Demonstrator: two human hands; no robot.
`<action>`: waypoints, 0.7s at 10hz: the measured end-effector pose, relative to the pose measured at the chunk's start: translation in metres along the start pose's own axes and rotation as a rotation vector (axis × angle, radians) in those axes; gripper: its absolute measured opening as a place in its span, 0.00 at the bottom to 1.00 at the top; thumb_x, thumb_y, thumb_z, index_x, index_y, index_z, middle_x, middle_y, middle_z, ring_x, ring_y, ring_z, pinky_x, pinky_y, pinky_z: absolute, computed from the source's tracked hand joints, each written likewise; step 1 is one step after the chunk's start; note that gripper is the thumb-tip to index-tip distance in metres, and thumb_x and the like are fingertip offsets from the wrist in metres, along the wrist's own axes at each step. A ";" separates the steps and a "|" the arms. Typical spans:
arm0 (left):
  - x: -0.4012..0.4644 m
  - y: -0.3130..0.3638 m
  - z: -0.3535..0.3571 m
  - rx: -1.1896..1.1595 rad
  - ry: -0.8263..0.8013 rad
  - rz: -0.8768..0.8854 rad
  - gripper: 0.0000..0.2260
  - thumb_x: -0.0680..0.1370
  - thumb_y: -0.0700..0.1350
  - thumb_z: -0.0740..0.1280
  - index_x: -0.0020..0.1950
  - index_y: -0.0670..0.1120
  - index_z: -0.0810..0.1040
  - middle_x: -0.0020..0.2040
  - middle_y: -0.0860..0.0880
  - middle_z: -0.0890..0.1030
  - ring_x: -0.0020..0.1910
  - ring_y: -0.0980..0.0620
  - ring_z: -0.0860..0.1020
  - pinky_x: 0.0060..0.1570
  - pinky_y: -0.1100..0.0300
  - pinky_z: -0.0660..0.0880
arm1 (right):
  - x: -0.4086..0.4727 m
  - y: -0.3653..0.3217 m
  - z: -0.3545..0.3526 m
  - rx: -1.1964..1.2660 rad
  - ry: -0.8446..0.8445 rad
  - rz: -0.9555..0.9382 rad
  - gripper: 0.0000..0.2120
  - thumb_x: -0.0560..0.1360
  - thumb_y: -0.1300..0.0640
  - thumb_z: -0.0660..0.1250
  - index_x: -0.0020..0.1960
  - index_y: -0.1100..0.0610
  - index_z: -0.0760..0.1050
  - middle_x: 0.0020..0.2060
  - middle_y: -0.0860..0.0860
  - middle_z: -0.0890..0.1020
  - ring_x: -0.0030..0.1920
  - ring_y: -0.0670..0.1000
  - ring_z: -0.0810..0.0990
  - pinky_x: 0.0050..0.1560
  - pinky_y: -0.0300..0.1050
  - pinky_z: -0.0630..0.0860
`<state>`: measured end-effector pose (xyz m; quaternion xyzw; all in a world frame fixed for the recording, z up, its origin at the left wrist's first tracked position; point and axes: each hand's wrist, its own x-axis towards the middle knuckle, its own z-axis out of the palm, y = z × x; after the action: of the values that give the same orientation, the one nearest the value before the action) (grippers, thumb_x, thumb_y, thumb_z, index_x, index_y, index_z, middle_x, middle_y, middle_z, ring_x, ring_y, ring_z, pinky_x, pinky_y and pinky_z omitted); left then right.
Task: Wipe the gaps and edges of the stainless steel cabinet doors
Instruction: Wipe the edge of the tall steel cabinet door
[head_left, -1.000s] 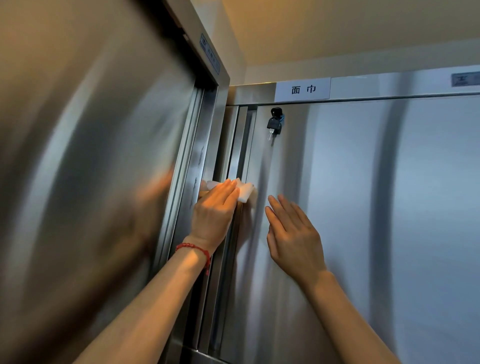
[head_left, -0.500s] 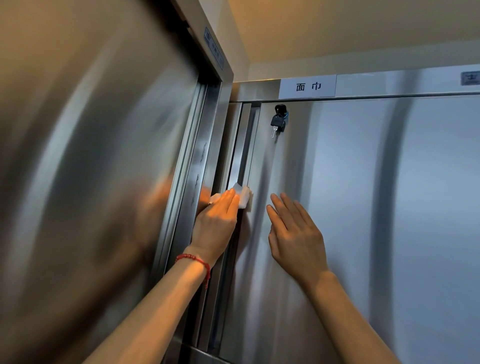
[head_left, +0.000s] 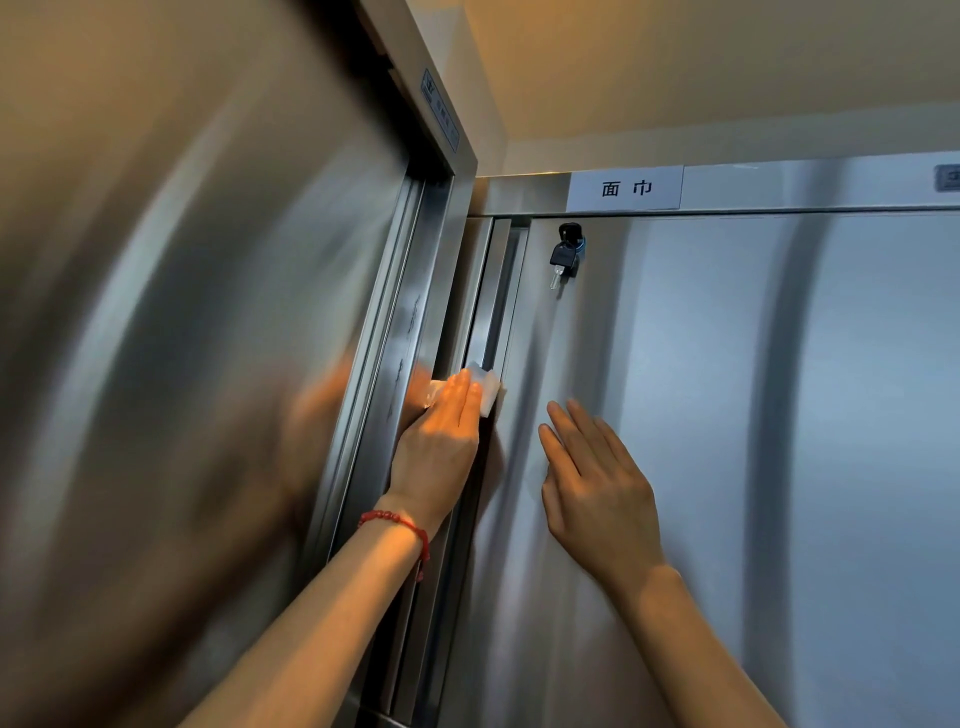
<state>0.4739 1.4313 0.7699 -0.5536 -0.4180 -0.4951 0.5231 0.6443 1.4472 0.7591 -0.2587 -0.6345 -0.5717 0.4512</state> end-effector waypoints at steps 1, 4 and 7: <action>0.004 0.001 0.000 0.033 -0.006 0.015 0.26 0.55 0.26 0.77 0.52 0.31 0.80 0.51 0.35 0.81 0.50 0.42 0.82 0.47 0.53 0.78 | 0.000 0.000 0.001 -0.002 0.006 -0.001 0.20 0.74 0.57 0.56 0.59 0.63 0.79 0.60 0.59 0.79 0.63 0.58 0.76 0.63 0.55 0.71; -0.011 0.002 0.003 0.123 -0.057 0.097 0.23 0.60 0.28 0.76 0.53 0.32 0.80 0.53 0.35 0.81 0.53 0.43 0.81 0.53 0.55 0.78 | 0.001 -0.001 0.000 -0.003 0.026 0.006 0.20 0.75 0.58 0.54 0.58 0.63 0.80 0.60 0.59 0.79 0.62 0.58 0.76 0.63 0.55 0.72; -0.016 0.000 0.007 0.222 -0.102 0.206 0.19 0.66 0.32 0.70 0.57 0.36 0.80 0.55 0.37 0.80 0.56 0.45 0.80 0.57 0.56 0.75 | 0.001 -0.001 -0.001 -0.008 0.030 0.002 0.20 0.74 0.58 0.55 0.58 0.63 0.80 0.60 0.59 0.79 0.62 0.59 0.77 0.61 0.56 0.73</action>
<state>0.4717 1.4389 0.7544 -0.5567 -0.4371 -0.3610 0.6072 0.6430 1.4462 0.7598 -0.2523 -0.6253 -0.5775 0.4602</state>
